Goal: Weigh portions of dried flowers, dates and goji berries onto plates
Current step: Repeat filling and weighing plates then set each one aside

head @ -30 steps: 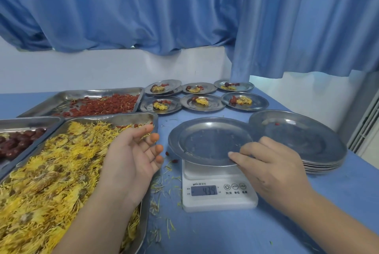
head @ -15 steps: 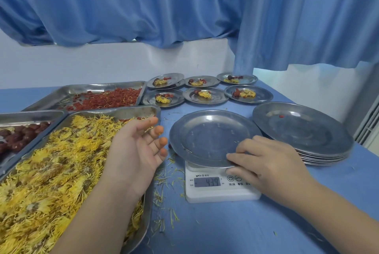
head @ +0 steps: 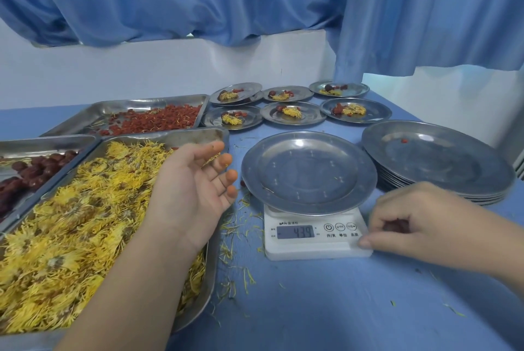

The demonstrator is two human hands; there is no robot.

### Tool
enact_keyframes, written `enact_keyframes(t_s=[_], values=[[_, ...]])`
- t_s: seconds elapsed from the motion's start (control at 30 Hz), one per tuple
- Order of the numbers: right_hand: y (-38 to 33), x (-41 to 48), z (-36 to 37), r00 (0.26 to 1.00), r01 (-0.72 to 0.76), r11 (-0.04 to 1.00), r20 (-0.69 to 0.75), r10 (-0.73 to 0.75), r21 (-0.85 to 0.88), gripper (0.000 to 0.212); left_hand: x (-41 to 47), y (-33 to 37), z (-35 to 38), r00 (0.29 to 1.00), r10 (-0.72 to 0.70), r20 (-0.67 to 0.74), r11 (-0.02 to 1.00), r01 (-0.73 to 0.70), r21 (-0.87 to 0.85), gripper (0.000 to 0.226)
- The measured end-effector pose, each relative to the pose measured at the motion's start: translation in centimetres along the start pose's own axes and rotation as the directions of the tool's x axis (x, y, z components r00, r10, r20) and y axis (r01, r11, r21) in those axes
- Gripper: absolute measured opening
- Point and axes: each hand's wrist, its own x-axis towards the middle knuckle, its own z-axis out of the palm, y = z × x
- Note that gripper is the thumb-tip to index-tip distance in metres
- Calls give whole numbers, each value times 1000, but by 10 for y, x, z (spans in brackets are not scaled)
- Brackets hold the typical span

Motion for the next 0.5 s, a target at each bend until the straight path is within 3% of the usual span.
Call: enact_keyframes(t_s=[0.1,0.5], values=[[-3,1,5,994,-46,999,97,44,16,35,0,-1,1,1000,-4,6,1000,3,12,12],[-5,1,3,961,-156,988,228,156,-18,36,0,-2,1,1000,-11,18,1000,11,28,11]])
